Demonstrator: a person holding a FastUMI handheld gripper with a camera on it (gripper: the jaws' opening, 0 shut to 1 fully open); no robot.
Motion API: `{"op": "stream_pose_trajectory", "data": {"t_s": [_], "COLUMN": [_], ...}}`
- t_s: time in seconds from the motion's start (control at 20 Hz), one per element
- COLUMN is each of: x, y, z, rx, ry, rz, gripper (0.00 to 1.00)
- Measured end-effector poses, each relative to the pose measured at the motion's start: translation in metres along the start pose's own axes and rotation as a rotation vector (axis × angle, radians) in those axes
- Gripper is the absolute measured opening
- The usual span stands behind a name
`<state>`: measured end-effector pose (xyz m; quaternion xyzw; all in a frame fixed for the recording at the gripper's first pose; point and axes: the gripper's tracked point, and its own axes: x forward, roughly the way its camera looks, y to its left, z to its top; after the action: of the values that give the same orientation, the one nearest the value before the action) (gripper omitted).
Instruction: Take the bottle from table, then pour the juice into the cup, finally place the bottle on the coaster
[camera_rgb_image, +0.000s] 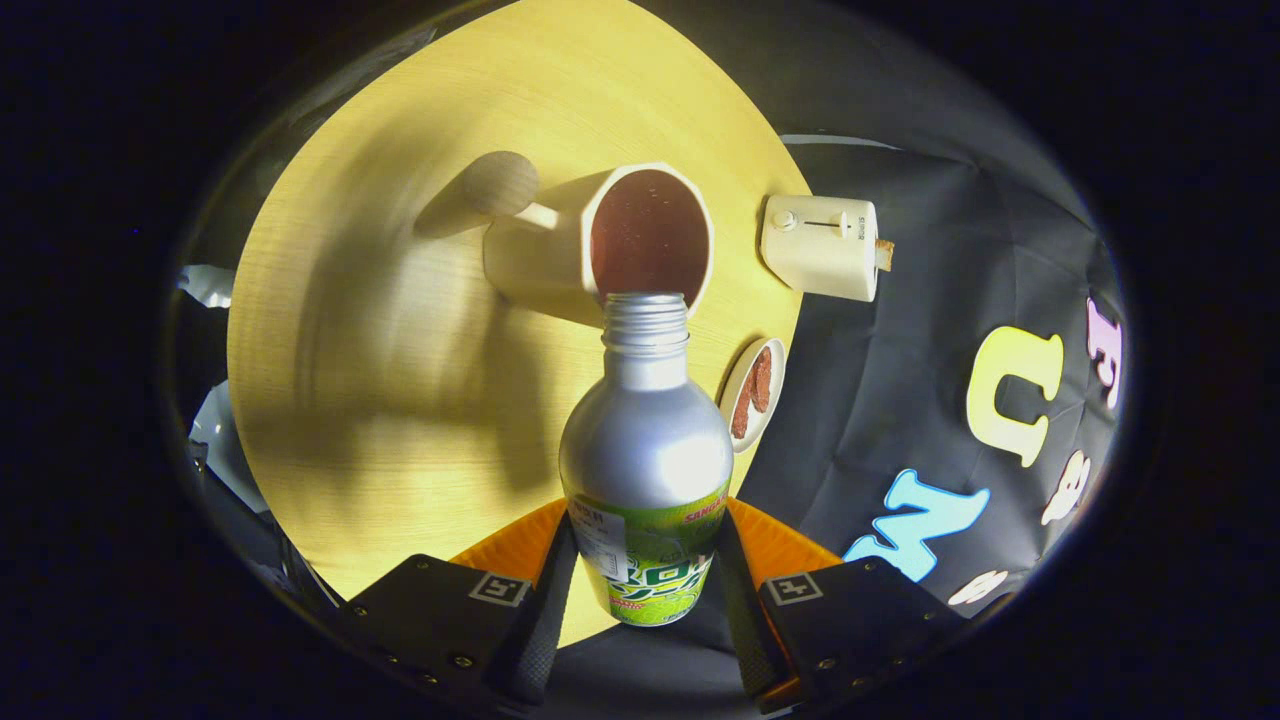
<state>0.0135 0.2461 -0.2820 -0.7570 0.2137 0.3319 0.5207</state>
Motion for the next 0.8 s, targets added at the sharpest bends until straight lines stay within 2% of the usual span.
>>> {"op": "stream_pose_trajectory", "data": {"t_s": [0.45, 0.8], "x": [0.012, 0.016], "y": [0.013, 0.032], "z": [-0.001, -0.001], "rx": [0.255, 0.525], "ry": [-0.088, -0.185], "rz": [0.058, 0.166], "gripper": [0.71, 0.71]}}
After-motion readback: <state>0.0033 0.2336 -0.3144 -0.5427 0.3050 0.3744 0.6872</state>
